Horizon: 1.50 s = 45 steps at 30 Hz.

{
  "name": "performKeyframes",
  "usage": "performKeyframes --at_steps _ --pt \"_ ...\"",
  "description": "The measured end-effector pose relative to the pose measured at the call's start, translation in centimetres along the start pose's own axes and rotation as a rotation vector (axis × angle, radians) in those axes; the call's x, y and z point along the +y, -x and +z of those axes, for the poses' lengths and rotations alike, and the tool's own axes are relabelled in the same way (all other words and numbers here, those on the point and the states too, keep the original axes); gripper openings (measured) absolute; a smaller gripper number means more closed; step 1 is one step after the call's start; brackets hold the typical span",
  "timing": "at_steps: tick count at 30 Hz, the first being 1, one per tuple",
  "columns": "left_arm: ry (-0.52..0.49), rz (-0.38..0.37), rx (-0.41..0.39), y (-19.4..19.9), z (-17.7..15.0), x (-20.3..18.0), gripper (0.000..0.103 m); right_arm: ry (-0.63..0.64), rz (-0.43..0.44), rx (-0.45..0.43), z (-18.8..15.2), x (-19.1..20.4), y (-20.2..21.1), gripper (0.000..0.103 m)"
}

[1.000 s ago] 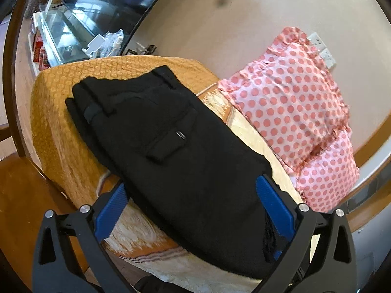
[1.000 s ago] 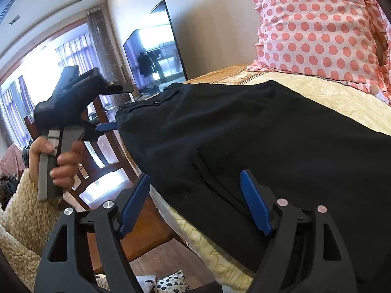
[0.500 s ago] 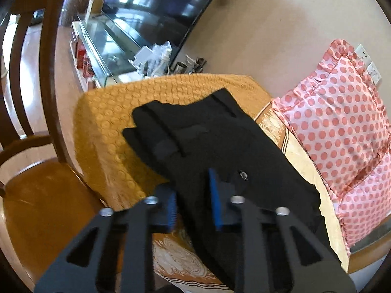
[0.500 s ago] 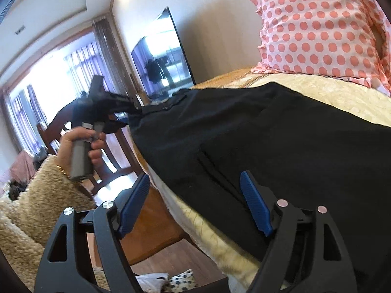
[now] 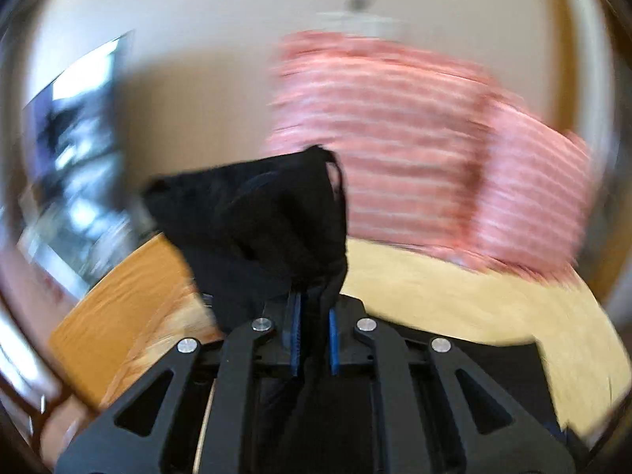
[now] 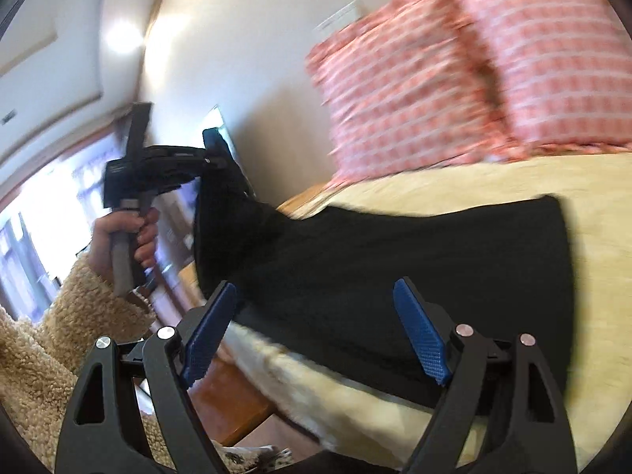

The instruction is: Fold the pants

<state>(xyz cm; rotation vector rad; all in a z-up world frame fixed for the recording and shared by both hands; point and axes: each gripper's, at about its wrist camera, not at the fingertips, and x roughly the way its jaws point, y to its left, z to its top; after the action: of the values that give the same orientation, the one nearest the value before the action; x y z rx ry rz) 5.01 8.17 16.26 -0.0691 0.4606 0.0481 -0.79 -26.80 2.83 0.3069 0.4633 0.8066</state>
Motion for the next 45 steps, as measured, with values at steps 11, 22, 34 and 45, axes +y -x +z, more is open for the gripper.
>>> performKeyframes --at_steps 11,22,34,45 --pt "-0.420 -0.465 0.300 -1.9 -15.1 -18.9 0.011 -0.267 -0.271 -0.108 -1.3 -8.9 7.8 0.085" --pt "-0.247 -0.521 0.126 1.3 -8.8 -17.9 0.010 -0.254 -0.275 -0.107 -1.4 -8.3 7.6 0.085" --pt "-0.344 -0.604 0.248 0.7 -16.9 -17.7 0.016 -0.242 -0.288 -0.108 -0.4 -8.1 6.9 0.086" --pt "-0.163 -0.375 0.129 1.8 -12.6 -10.0 0.101 -0.045 -0.176 -0.006 3.2 -3.6 2.3 0.086"
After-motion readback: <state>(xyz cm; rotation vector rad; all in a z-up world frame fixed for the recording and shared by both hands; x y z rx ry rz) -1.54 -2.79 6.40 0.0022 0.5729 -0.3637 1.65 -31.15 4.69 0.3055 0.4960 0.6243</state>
